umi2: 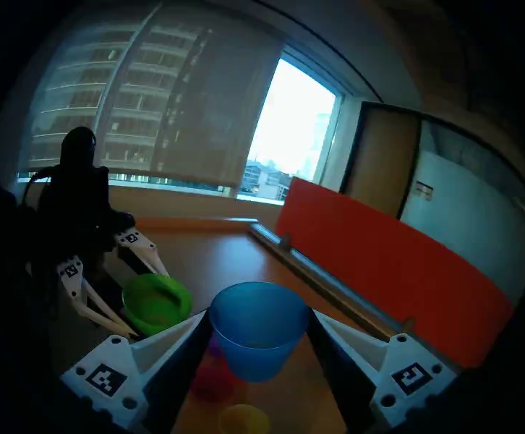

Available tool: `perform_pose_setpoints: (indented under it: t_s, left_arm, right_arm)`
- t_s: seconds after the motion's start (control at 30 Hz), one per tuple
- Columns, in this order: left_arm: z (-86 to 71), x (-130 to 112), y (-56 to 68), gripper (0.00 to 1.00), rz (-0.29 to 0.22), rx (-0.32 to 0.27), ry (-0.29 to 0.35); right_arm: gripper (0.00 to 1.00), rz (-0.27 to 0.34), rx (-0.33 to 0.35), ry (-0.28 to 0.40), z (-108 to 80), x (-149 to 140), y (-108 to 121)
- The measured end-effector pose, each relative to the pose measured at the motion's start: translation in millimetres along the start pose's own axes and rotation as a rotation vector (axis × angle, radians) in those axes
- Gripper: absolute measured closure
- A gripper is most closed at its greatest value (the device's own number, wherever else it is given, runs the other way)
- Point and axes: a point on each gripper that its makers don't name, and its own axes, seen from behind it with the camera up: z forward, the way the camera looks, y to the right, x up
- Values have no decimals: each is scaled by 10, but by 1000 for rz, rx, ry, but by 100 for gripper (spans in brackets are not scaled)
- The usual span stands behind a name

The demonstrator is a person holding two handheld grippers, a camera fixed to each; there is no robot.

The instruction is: Pour water

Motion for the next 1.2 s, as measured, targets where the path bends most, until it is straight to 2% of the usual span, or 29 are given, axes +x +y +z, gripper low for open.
perform_pose_setpoints:
  t_s: [0.57, 0.9, 1.2]
  left_arm:
    - [-16, -270, 24, 18, 14, -13, -98]
    - [2, -514, 112, 17, 33, -40, -179]
    - [17, -672, 136, 17, 16, -55, -221]
  right_arm:
    - [8, 60, 48, -74, -121, -423, -176]
    - [8, 92, 88, -105, -171, -668, -347]
    - [7, 111, 122, -128, -208, -851, -506]
